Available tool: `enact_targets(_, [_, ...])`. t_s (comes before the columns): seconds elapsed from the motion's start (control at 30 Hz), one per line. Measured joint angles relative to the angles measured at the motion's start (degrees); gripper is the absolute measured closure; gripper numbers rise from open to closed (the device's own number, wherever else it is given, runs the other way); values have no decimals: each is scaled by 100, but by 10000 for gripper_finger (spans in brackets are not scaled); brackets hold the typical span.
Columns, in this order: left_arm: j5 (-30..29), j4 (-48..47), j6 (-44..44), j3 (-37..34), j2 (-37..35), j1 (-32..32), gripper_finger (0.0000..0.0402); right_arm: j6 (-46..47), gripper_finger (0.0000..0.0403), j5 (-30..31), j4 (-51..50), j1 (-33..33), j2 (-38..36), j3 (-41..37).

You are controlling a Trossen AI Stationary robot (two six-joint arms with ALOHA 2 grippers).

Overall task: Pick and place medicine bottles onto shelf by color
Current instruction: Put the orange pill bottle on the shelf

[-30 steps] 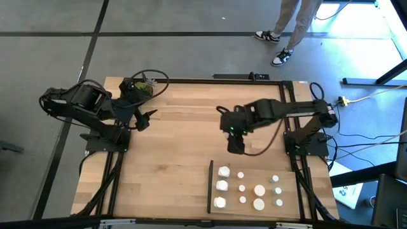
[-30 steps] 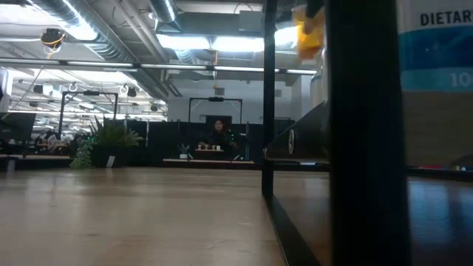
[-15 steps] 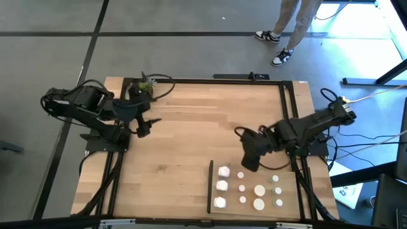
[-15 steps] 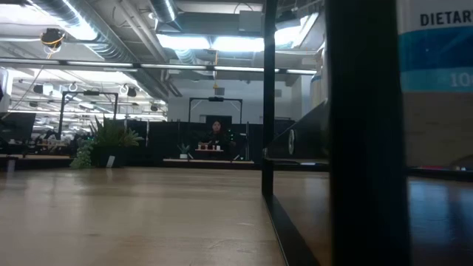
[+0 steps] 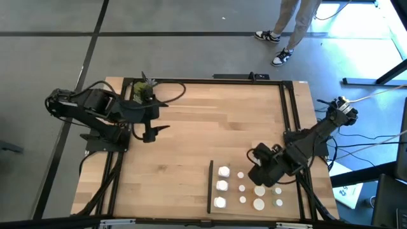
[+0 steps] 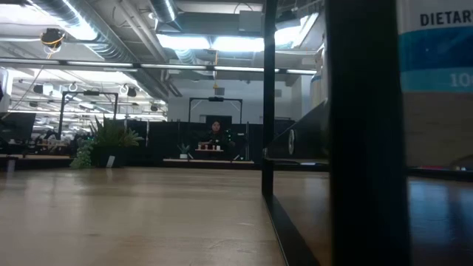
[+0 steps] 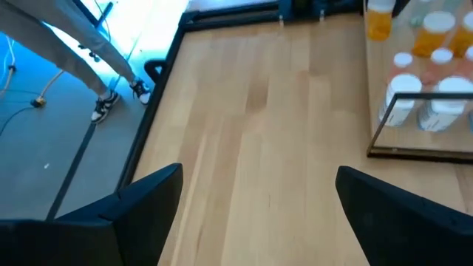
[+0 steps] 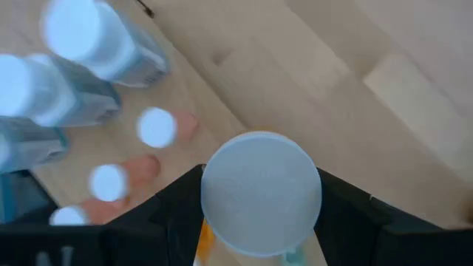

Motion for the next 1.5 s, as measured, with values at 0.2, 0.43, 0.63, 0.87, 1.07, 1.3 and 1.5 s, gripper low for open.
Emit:
enact_targets(0.2, [164, 16, 2, -5, 99, 0, 51, 1055, 187, -62, 189, 445, 1, -393])
enact_targets(0.43, [457, 434, 356, -9, 94, -5, 51, 1607, 187, 197, 810, 719, 8, -735])
enact_targets(0.63, [1334, 941, 691, -9, 83, -7, 51, 1874, 187, 398, 1129, 871, 10, -964])
enact_targets(0.87, [1456, 995, 713, -9, 83, -4, 51, 1901, 187, 615, 1159, 964, 163, -967])
enact_targets(1.07, [1455, 1012, 715, -9, 83, -4, 51, 1878, 187, 406, 1250, 964, 410, -967])
enact_targets(1.3, [1455, 1012, 765, -9, 83, -4, 51, 1805, 187, 404, 1243, 963, 460, -967])
enact_targets(1.5, [1455, 1012, 765, -9, 83, -4, 51, 1702, 186, 403, 1252, 952, 461, -967])
